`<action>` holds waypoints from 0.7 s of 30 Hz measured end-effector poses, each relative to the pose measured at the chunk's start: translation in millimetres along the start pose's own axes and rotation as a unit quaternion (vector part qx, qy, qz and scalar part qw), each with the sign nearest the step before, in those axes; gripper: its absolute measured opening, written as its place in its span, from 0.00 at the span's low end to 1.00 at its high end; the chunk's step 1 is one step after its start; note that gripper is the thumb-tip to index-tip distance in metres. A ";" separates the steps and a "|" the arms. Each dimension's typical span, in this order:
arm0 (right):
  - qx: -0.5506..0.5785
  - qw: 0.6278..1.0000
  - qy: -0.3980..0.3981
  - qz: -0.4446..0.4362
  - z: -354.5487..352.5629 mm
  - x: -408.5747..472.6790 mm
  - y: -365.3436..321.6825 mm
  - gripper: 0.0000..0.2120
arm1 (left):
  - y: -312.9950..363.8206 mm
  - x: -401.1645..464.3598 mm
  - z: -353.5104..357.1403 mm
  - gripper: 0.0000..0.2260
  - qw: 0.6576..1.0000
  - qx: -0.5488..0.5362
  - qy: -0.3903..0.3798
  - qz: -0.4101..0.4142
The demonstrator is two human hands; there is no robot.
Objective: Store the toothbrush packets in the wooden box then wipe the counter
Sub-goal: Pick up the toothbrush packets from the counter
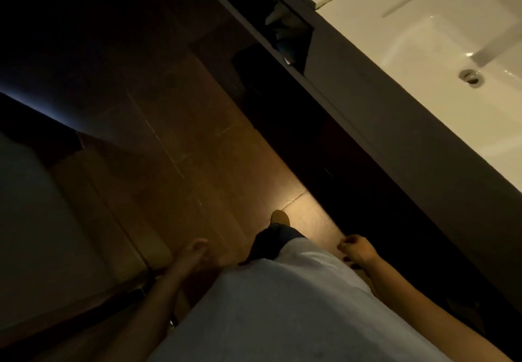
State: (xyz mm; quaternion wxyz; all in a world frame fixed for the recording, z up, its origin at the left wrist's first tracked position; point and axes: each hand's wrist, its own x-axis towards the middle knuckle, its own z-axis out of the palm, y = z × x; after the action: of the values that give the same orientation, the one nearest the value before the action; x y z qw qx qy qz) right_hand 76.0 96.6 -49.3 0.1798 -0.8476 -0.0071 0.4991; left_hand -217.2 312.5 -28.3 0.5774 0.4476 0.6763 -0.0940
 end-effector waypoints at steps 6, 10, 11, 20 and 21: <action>-0.090 0.990 -0.052 -0.098 5.9 29.8 -157.1 0.15 | 49.0 27.1 -53.9 0.15 0.999 -0.016 0.048 0.016; -0.107 0.984 -0.050 -0.134 8.9 35.8 -234.8 0.15 | 67.8 47.1 -83.5 0.14 0.997 -0.020 0.069 0.012; -0.114 0.983 -0.047 -0.135 10.2 38.0 -247.8 0.15 | 74.1 54.4 -90.2 0.14 0.998 -0.020 0.064 0.009; 0.008 1.000 0.019 -0.007 67.4 44.0 -286.8 0.15 | 199.5 155.5 -192.6 0.14 0.994 0.097 -0.020 0.048; 0.035 0.999 0.017 0.013 76.2 40.1 -288.8 0.15 | 221.0 161.5 -204.6 0.14 0.991 0.116 -0.029 0.057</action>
State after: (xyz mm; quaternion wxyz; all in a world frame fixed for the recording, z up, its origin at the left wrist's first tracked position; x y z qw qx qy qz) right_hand 79.9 397.0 -26.4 0.2031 -0.8492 0.0244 0.4868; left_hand -191.1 653.0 -17.2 0.5451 0.5467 0.6172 -0.1519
